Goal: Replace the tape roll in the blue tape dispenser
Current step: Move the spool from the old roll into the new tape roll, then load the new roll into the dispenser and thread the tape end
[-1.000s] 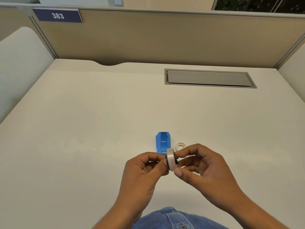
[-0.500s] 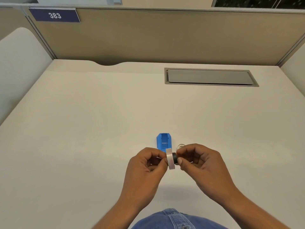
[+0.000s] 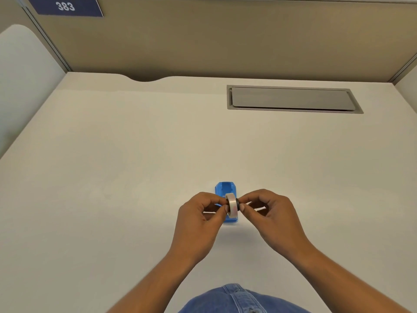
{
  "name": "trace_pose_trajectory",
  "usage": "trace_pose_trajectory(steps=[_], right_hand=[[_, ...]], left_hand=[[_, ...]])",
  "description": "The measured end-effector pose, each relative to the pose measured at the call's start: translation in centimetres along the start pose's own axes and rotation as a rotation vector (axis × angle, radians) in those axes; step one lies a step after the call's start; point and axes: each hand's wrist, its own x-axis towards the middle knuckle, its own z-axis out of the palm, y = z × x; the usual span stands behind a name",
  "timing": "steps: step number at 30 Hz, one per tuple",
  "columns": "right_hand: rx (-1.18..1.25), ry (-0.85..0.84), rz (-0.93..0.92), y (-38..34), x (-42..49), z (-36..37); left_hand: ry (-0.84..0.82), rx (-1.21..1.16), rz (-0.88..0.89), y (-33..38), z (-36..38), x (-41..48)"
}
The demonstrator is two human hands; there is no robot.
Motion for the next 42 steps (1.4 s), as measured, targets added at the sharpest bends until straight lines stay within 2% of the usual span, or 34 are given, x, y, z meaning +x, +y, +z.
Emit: trace_pose_trajectory(steps=[12,32,37,42], right_hand=[[-0.061,0.025,-0.024,2.9,4.2,1.8],[-0.128,-0.028,-0.004,4.8,6.6,2.2],[-0.319,-0.154,-0.114,4.1,6.4,1.6],[-0.49,-0.168,-0.221,3.9,6.9,1.8]], left_hand=[[0.024,0.207,0.072,-2.7,1.1,4.7],[0.053,0.294,0.097,-5.0,2.2,7.2],[0.043,0.353,0.125,-5.0,2.1,7.1],[0.041,0.349,0.115,-5.1,2.2,7.1]])
